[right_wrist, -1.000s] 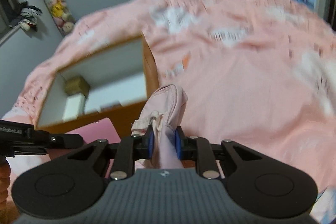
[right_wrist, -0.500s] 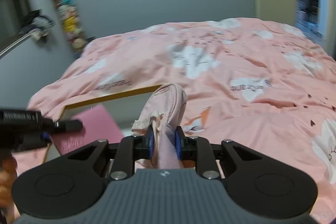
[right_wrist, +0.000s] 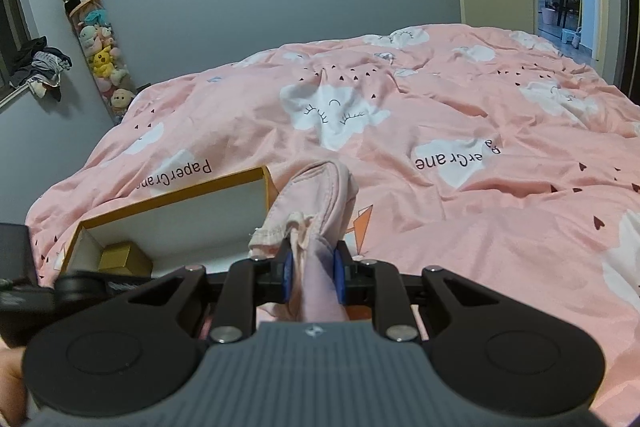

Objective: Organize objects
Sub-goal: 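Lower the pink wallet into the box beside the card pack and open the left tool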

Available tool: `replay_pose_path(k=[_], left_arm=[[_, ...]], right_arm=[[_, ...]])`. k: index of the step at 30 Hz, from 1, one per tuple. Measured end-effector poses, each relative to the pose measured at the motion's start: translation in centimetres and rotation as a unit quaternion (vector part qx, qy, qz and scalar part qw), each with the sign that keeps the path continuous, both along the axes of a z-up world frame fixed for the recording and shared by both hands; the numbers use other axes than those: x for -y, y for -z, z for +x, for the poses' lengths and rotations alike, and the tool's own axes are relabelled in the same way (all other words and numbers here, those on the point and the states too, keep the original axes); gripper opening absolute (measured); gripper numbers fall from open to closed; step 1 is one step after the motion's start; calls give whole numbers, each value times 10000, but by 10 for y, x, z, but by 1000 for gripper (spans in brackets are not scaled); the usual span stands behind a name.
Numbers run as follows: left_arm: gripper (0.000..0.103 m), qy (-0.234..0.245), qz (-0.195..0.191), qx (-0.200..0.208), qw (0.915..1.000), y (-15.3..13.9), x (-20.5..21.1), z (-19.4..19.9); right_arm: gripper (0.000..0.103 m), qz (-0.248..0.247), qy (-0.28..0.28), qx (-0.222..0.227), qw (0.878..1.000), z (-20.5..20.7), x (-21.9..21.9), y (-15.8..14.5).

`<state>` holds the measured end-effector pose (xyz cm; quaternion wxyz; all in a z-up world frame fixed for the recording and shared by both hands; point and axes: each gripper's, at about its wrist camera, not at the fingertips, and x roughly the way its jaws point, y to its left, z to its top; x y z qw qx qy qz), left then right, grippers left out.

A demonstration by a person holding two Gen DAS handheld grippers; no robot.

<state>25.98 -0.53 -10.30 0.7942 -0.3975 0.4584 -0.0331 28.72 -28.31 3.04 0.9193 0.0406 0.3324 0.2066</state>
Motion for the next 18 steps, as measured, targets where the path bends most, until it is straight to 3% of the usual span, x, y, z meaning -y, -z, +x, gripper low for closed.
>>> replay_pose_path(k=[7, 11, 13, 15, 18], left_arm=[[25, 283, -6, -370, 9989, 5, -4, 1], [35, 658, 570, -513, 9949, -2, -2, 2], [35, 895, 811, -427, 9918, -9, 5, 4], [30, 762, 676, -373, 9941, -10, 4, 2], [21, 205, -41, -249, 9995, -4, -5, -5]], right_arm=[[22, 1, -38, 44, 10000, -4, -1, 2], [22, -22, -62, 60, 10000, -7, -1, 2], [22, -26, -66, 62, 10000, -7, -1, 2], [22, -9, -49, 52, 10000, -8, -1, 2], [22, 13, -36, 53, 10000, -9, -1, 2]])
